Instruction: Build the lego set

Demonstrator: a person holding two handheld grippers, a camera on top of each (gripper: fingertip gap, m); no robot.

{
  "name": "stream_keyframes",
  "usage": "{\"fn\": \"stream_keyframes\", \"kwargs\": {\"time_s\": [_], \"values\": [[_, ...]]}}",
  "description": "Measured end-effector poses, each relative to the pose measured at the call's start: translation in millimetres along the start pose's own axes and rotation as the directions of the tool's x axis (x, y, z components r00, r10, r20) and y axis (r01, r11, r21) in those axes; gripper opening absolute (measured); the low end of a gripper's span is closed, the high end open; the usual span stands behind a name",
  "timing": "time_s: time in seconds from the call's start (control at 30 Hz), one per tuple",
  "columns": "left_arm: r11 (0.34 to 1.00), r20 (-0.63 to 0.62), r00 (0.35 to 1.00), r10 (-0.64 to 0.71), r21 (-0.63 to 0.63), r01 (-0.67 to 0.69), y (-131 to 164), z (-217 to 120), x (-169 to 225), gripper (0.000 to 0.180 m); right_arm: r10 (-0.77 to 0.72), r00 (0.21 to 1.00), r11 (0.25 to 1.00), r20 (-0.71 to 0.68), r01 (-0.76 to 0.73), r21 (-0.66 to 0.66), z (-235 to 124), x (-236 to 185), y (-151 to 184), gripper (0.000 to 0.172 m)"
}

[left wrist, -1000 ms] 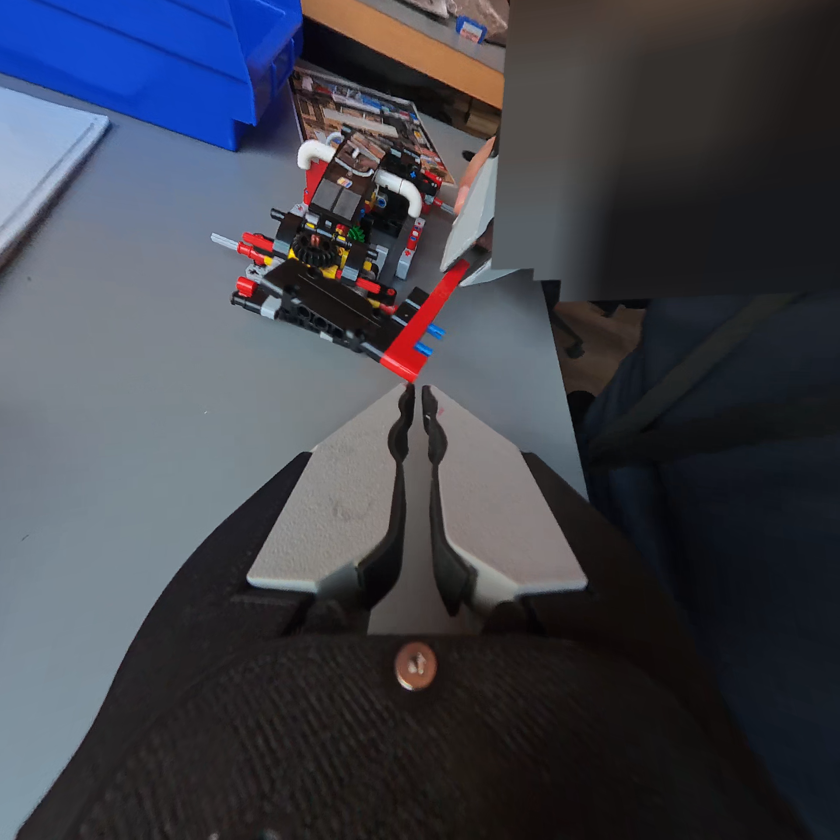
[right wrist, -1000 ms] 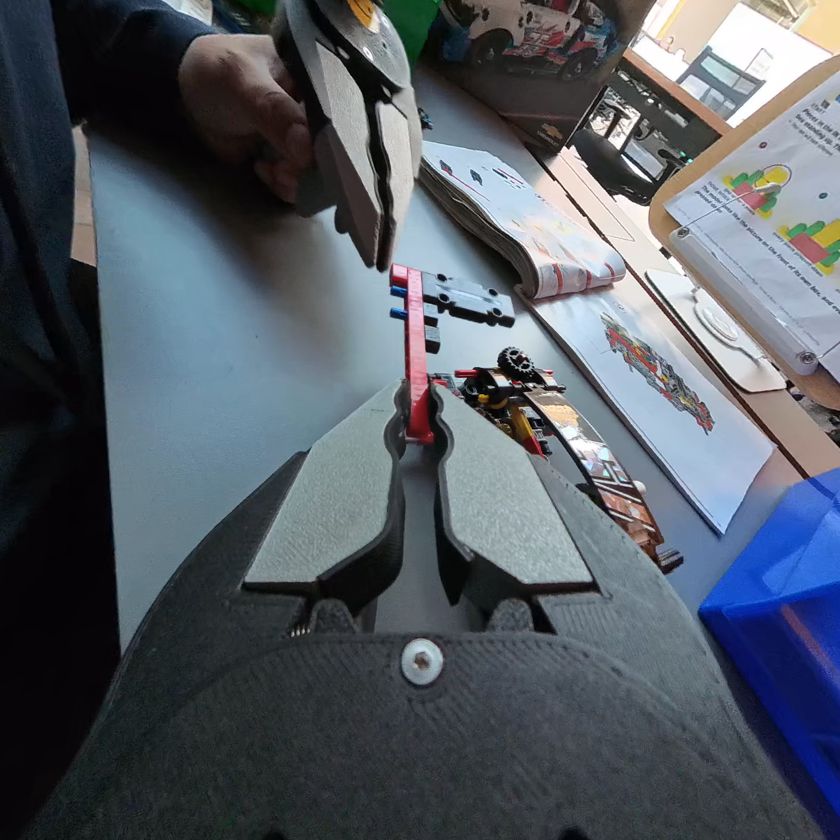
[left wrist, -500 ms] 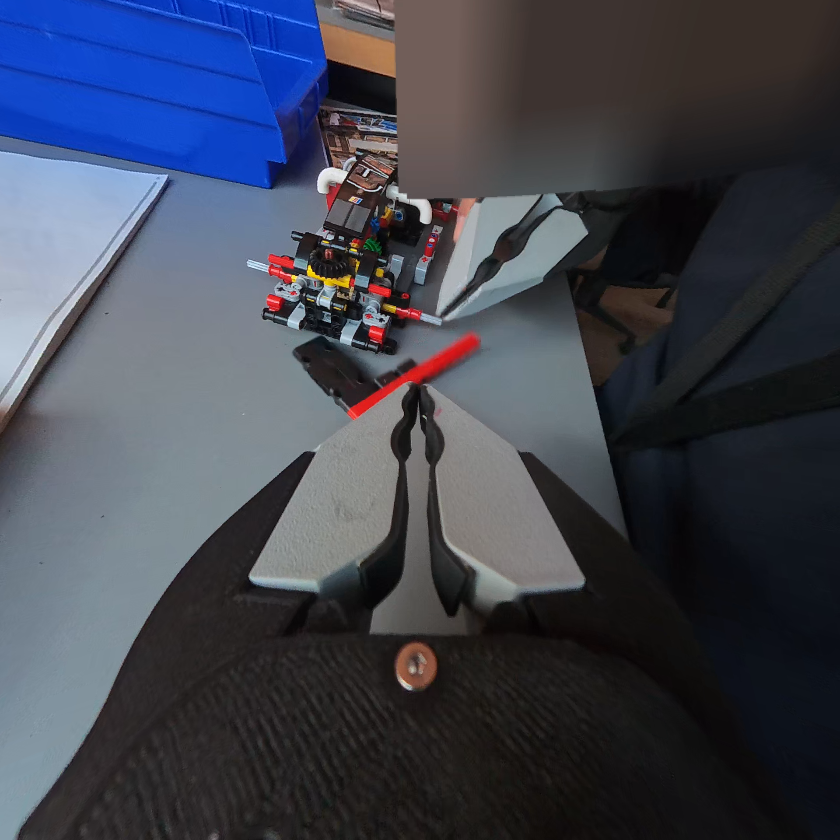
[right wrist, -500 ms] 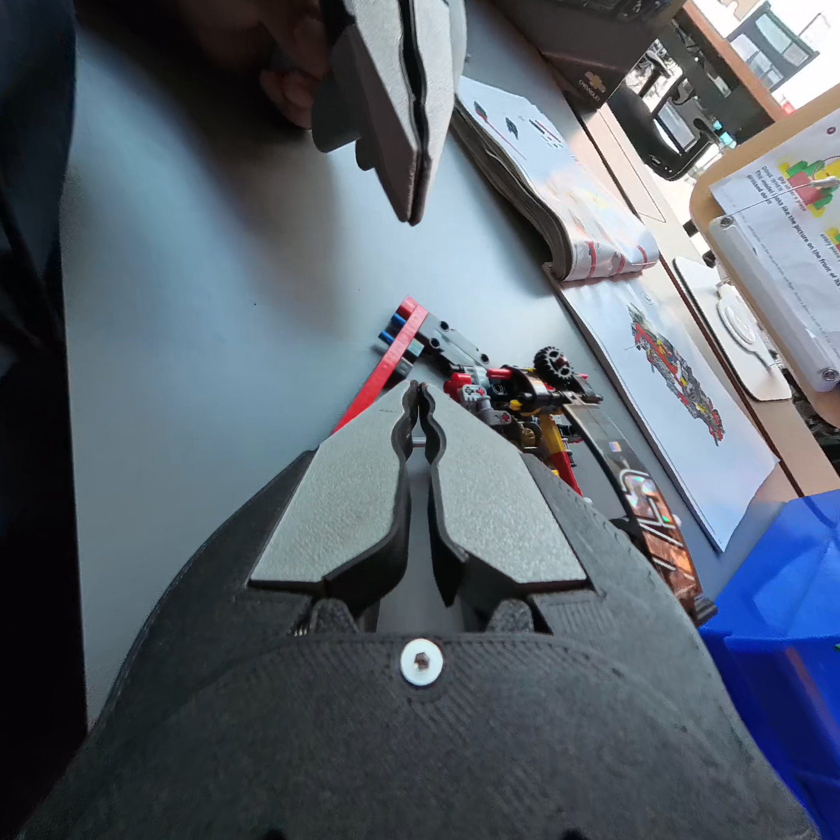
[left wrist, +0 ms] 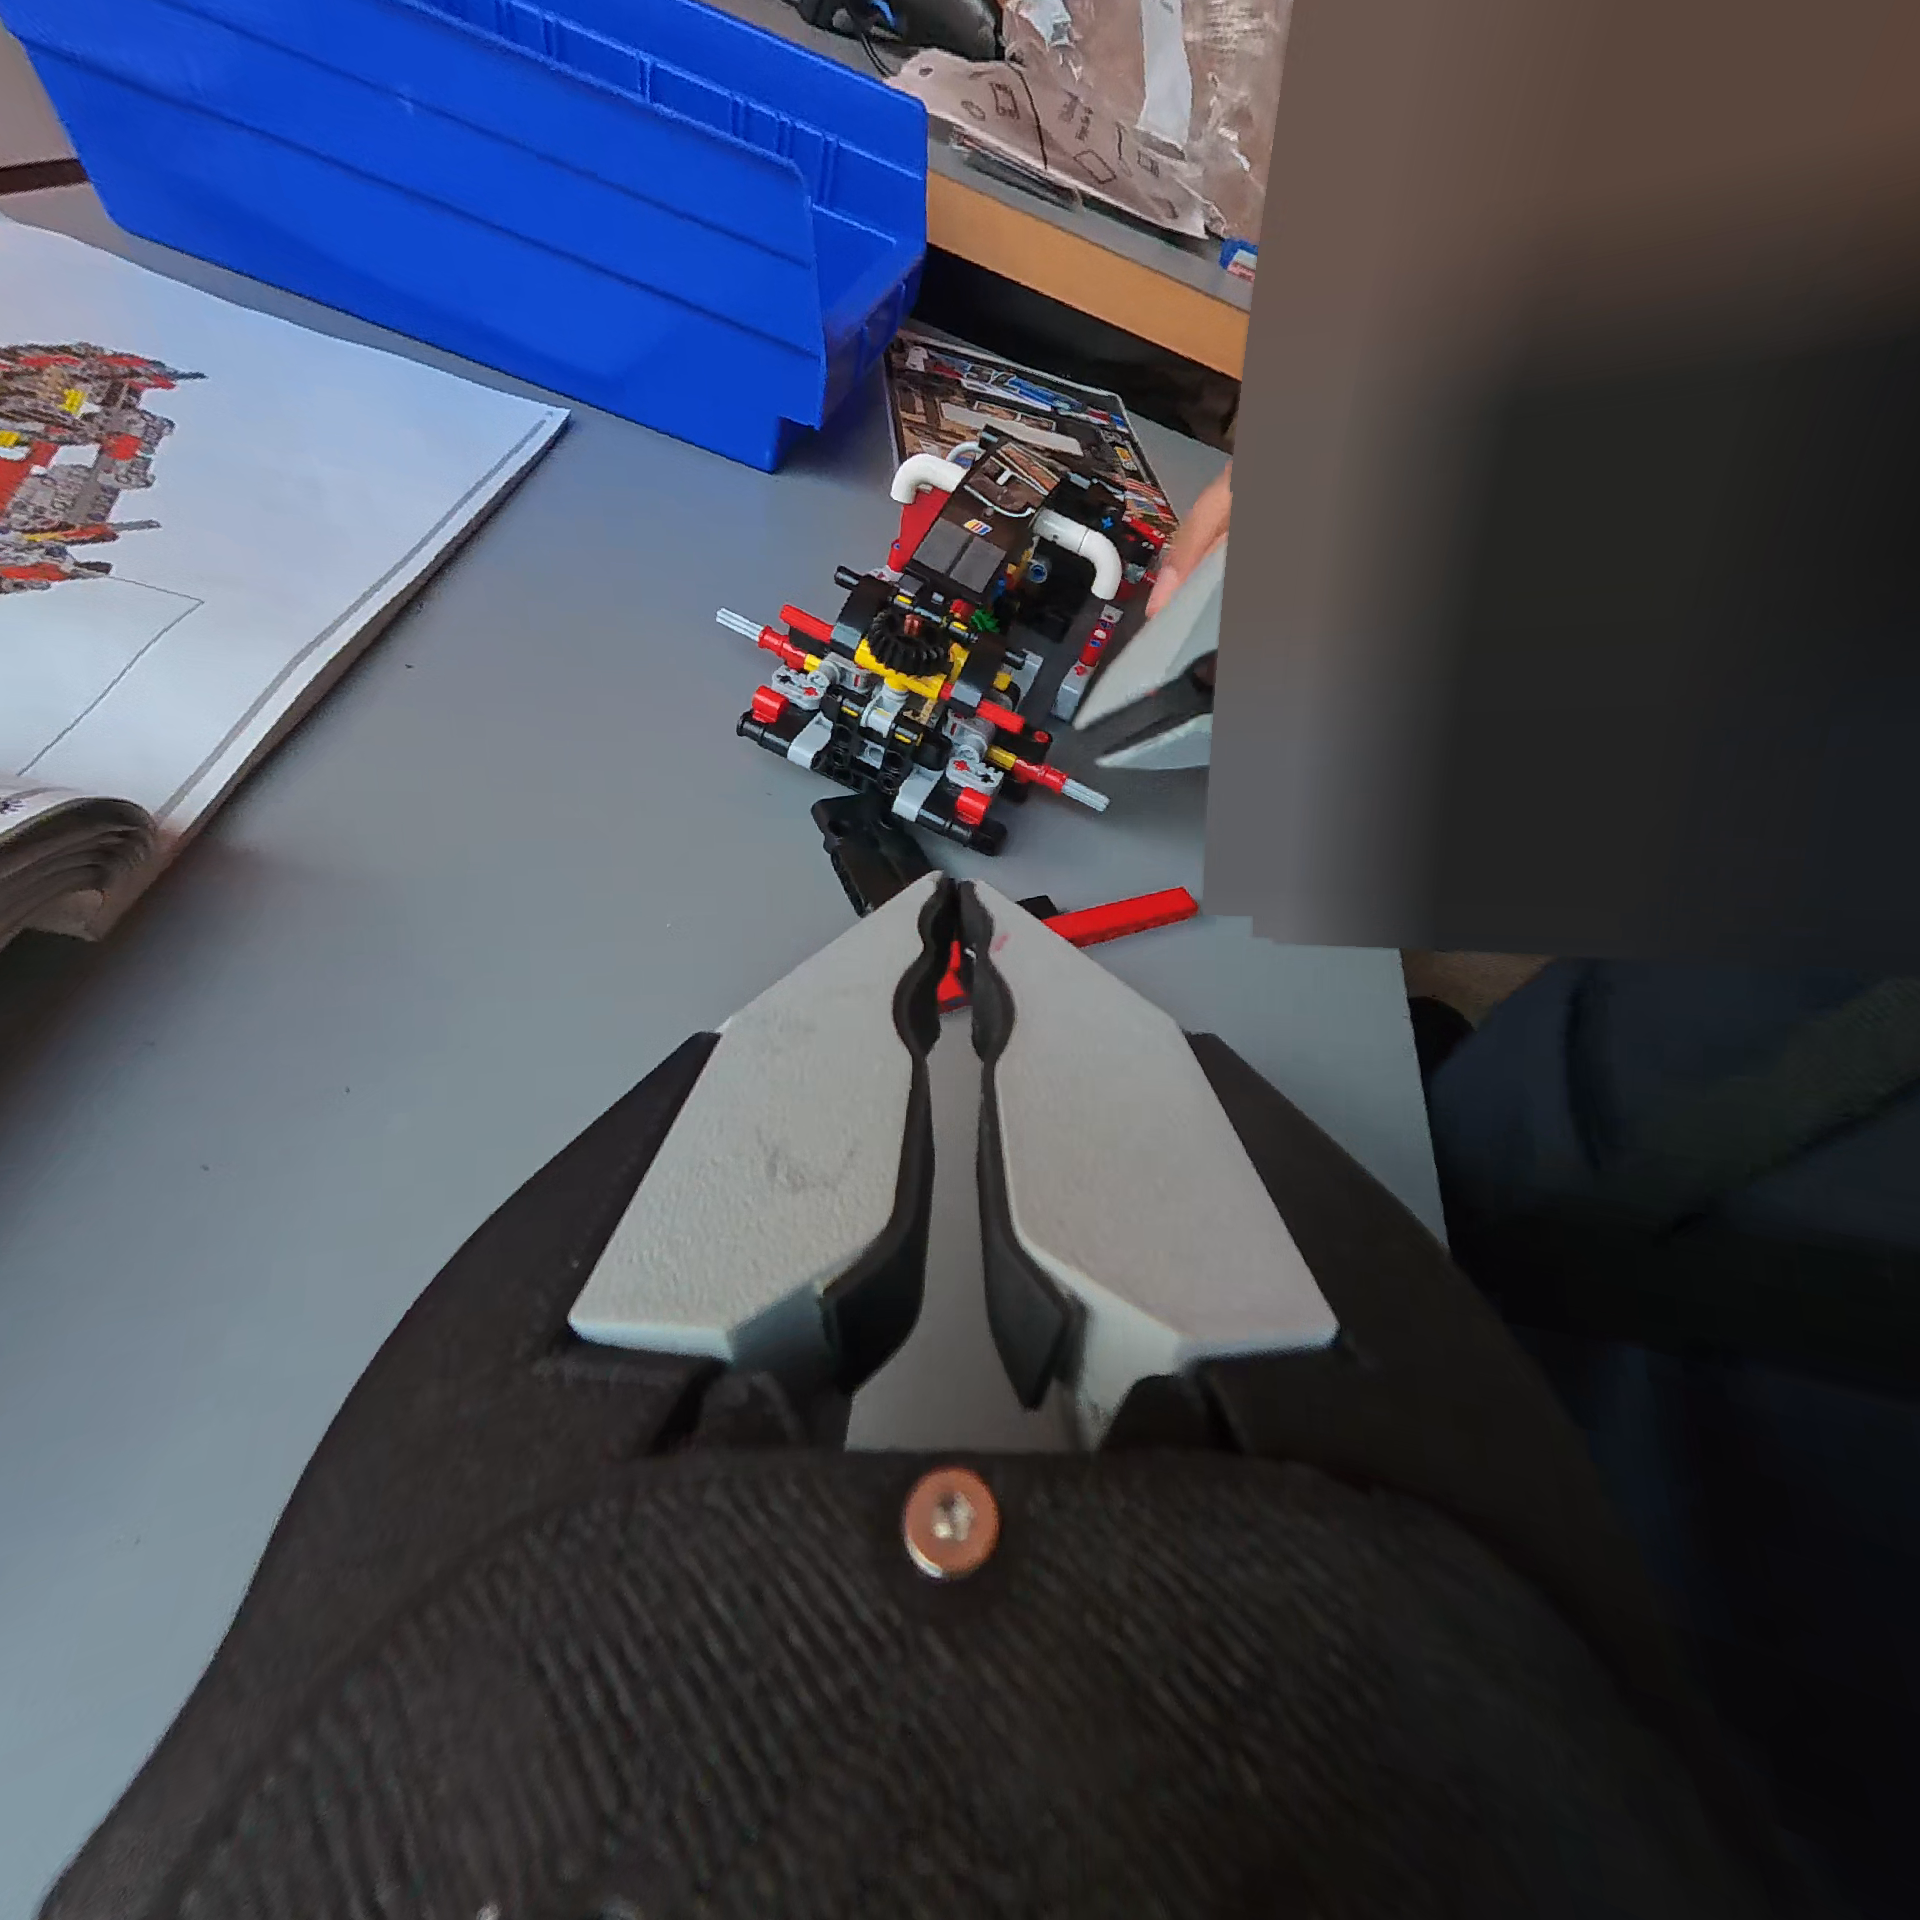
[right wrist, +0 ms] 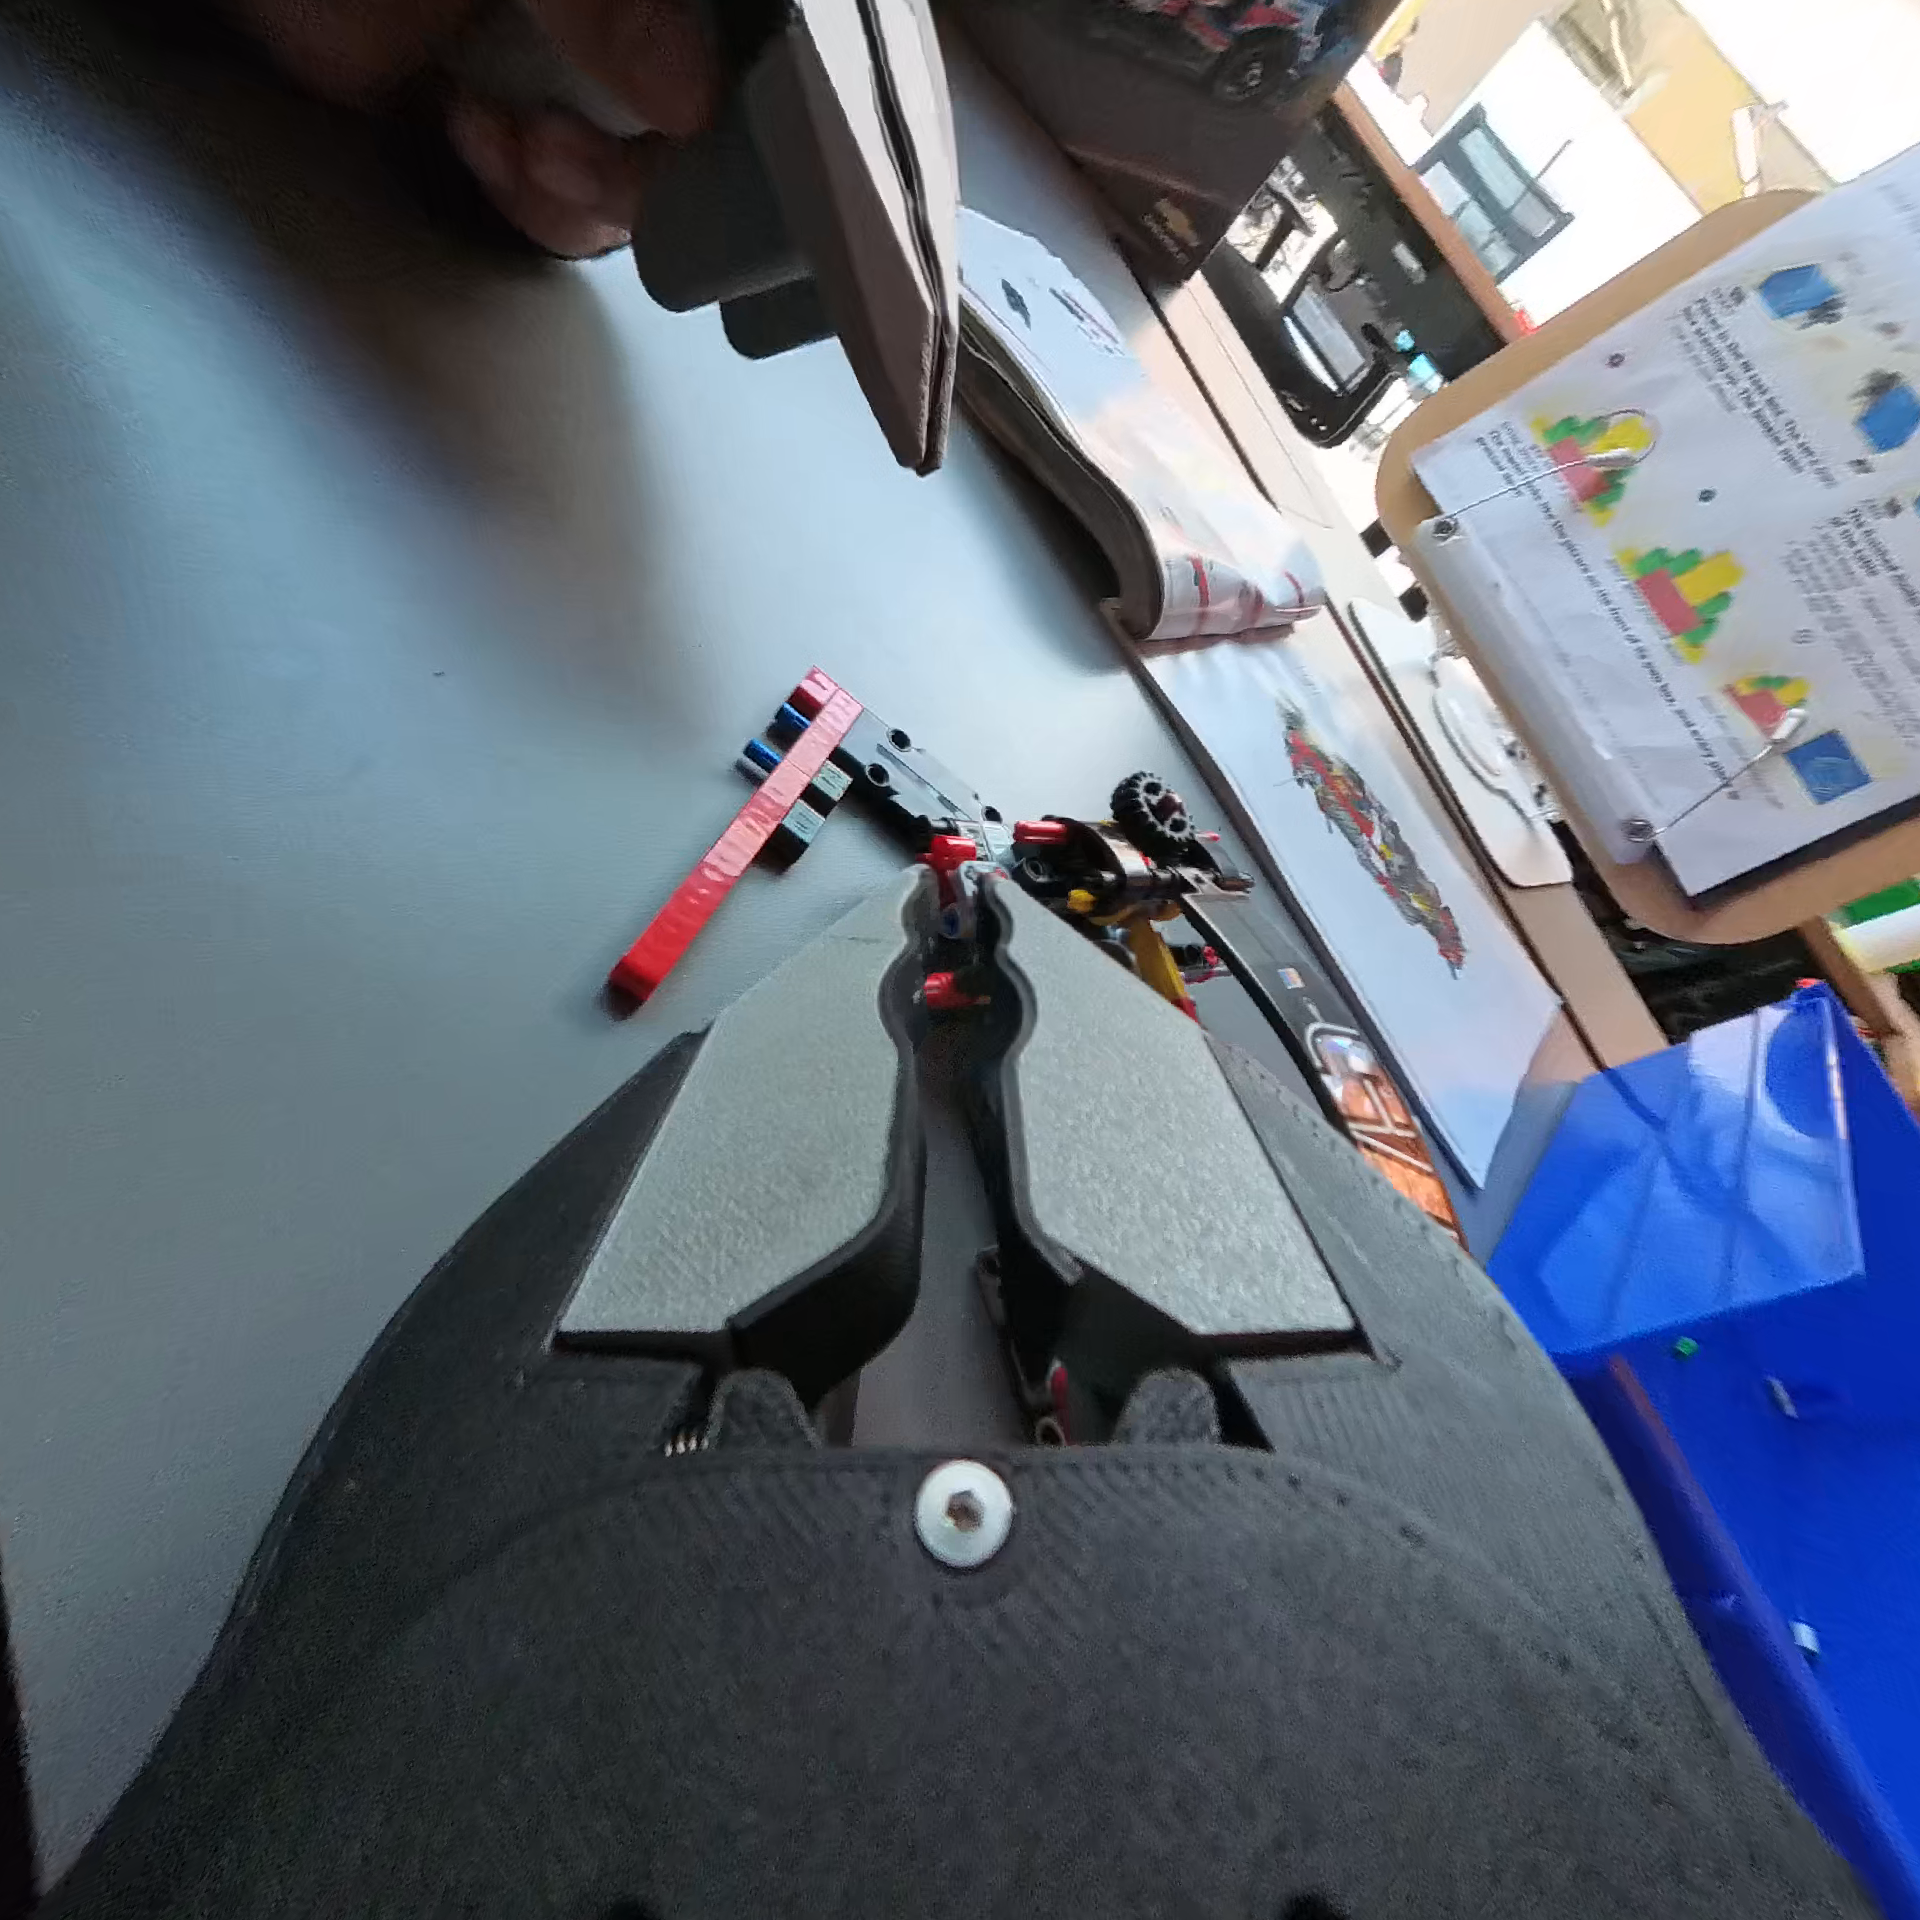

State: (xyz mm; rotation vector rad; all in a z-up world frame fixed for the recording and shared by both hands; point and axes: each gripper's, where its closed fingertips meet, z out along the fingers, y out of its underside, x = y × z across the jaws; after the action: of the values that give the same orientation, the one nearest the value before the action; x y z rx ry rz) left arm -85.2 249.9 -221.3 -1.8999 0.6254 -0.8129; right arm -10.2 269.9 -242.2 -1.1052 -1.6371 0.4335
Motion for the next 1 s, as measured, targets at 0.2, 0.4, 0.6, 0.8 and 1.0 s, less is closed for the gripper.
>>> {"fn": "stream_keyframes", "kwargs": {"time_s": [0.2,0.4,0.6,0.8,1.0], "values": [[0.988,0.005,0.988,0.157,-0.013,-0.157,6,-2,22,0.000,-0.020,0.998,0.999,-0.058,0.017,-0.049,5,5,6,0.004],[0.978,-0.045,0.982,0.184,-0.089,-0.187,19,3,34,0.000,-0.017,0.996,1.000,-0.090,0.016,-0.009,1,8,-3,0.009],[0.985,-0.046,0.990,0.134,-0.103,-0.138,20,3,28,0.001,-0.022,0.999,0.998,-0.027,0.023,0.054,-4,-3,-13,0.013],[0.984,0.033,0.988,0.152,-0.096,-0.149,15,6,15,0.007,0.156,0.987,0.987,0.033,-0.158,0.037,-9,-2,-12,0.013],[0.976,0.104,0.976,0.192,-0.126,-0.179,17,8,8,0.011,0.337,0.940,0.937,0.060,-0.328,-0.122,-20,-30,-5,0.029]]}}
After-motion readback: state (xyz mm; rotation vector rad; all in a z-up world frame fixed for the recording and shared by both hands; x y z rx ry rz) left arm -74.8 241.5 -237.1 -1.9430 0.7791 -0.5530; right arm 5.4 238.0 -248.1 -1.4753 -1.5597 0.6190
